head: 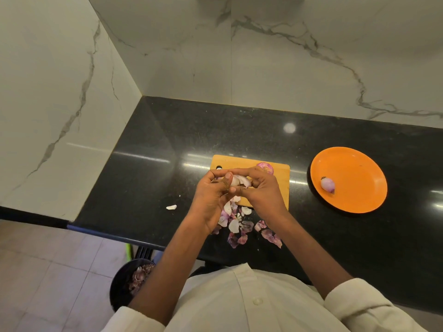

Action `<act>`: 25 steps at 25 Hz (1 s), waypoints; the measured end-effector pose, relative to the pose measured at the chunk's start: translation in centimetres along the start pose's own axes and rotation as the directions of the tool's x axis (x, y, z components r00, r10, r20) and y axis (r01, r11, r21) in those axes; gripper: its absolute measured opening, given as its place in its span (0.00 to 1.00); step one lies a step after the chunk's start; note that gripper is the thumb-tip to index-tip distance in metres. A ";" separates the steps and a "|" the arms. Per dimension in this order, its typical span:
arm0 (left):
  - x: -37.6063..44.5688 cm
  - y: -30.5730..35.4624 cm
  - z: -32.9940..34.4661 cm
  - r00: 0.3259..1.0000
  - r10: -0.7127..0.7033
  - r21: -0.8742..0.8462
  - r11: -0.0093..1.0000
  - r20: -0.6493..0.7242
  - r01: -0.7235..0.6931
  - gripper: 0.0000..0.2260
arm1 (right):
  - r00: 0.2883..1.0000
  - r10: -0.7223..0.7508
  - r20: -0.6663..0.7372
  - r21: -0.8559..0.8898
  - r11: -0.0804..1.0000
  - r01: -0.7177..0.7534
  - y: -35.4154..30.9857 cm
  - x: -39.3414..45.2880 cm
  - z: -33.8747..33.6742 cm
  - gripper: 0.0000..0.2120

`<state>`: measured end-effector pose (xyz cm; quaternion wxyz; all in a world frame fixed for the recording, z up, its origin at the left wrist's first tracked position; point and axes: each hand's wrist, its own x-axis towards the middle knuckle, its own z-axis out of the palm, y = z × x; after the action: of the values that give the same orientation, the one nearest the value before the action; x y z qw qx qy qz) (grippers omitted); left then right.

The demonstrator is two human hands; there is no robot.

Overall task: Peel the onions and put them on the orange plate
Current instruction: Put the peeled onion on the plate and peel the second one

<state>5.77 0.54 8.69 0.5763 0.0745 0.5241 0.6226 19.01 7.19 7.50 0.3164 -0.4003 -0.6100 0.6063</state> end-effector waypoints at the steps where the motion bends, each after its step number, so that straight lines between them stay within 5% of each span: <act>1: 0.0 -0.1 0.0 1.000 -0.004 -0.002 1.000 -0.010 0.004 0.06 | 0.999 -0.011 -0.035 -0.036 0.999 0.010 0.1 -0.1 0.0 0.20; 6: 0.0 -0.1 0.0 0.997 0.027 0.035 0.999 -0.066 -0.025 0.07 | 0.988 -0.144 -0.061 -0.206 0.970 0.128 -0.4 -0.5 -0.3 0.11; 8: 0.0 -0.2 -0.1 0.998 0.039 0.046 0.998 -0.054 -0.037 0.06 | 0.992 -0.080 -0.093 -0.186 0.981 0.062 -0.4 -0.4 -0.4 0.09; 12: 0.1 -0.5 0.0 0.999 0.041 0.047 0.998 -0.028 -0.040 0.08 | 0.984 0.146 -0.101 0.121 0.984 -0.133 -0.3 -0.3 -1.3 0.08; 16: 0.0 -0.6 -0.3 1.000 0.030 -0.001 1.000 -0.007 -0.030 0.10 | 0.980 0.199 -0.024 0.102 0.975 -0.196 0.1 -0.2 -1.1 0.17; 20: 0.2 -0.7 -0.7 1.000 -0.009 -0.036 0.999 0.014 0.010 0.15 | 1.000 0.017 0.024 -0.089 0.996 -0.014 0.8 0.0 -1.0 0.16; 25: 0.1 -0.7 -0.7 0.999 -0.050 -0.035 0.998 -0.003 0.050 0.16 | 0.985 -0.147 -0.091 -0.283 0.952 0.116 1.0 0.0 -0.9 0.06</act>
<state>5.71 0.11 7.82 0.5920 0.0499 0.5158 0.6173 19.88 7.61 6.57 0.3304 -0.4319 -0.6956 0.4696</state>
